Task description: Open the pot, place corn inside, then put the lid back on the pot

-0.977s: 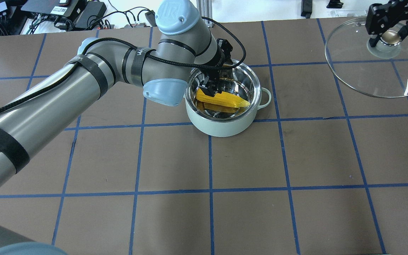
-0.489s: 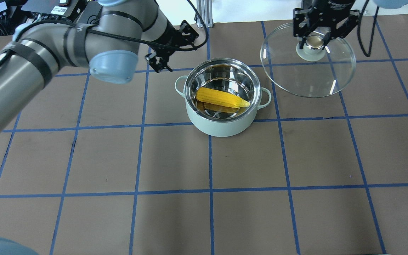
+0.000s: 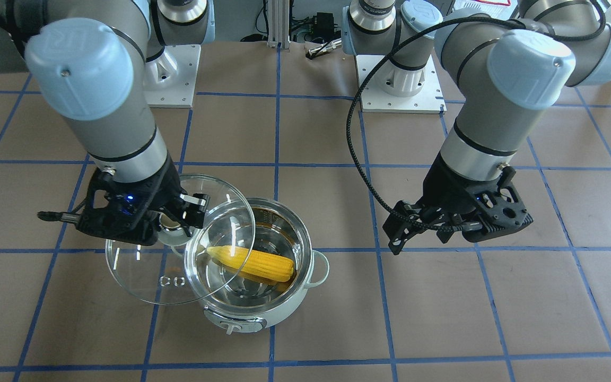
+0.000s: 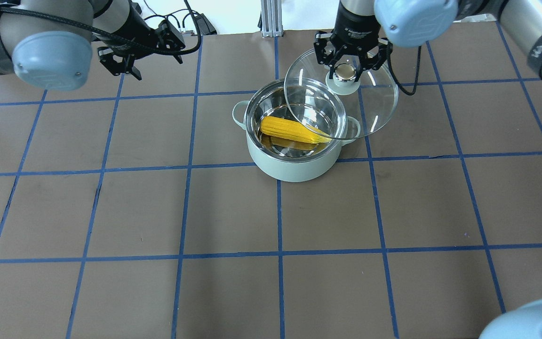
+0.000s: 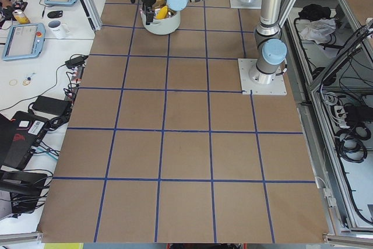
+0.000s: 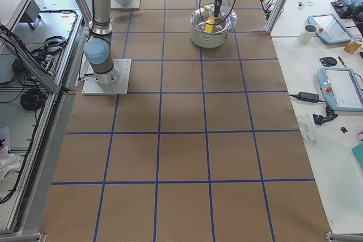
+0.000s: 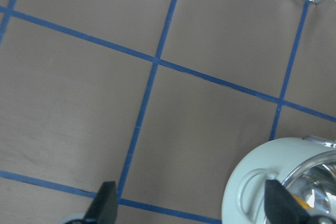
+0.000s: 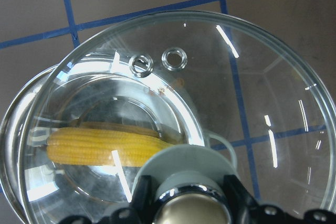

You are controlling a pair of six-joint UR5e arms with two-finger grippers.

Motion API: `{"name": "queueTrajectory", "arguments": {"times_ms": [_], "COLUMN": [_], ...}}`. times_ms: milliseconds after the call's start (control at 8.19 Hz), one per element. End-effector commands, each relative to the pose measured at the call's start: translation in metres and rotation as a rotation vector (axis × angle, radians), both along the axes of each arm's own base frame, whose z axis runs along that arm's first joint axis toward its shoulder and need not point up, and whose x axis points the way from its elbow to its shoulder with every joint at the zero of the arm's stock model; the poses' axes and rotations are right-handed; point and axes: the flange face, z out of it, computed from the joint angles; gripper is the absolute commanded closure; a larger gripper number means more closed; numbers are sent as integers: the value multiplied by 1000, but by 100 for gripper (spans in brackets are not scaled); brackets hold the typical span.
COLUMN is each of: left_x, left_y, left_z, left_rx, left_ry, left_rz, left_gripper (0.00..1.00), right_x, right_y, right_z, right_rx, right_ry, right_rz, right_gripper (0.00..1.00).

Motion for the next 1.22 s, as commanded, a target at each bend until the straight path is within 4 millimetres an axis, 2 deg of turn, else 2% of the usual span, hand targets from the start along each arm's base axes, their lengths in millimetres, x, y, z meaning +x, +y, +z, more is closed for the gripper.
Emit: {"name": "queueTrajectory", "arguments": {"times_ms": [0, 122, 244, 366, 611, 1099], "left_x": [14, 23, 32, 30, 28, 20], "left_y": [45, 59, 70, 73, 65, 63], "left_z": [43, 55, 66, 62, 46, 41], "left_rx": [59, 80, 100, 107, 131, 135], "left_ry": [-79, -197, -296, -298, -289, -227], "left_rz": [-116, -189, -182, -191, -189, -185], "left_gripper": [0, 0, 0, 0, 0, 0], "right_x": [61, 73, 78, 83, 84, 88], "right_y": [4, 6, 5, 7, 4, 0], "right_z": [-30, -36, -43, -47, -51, -67], "right_rx": [-3, 5, 22, 31, 30, 24], "right_ry": [-11, -12, -35, -41, -43, -41], "right_rz": [-22, -48, -67, -89, -89, -70], "right_gripper": [92, 92, 92, 92, 92, 92]}}
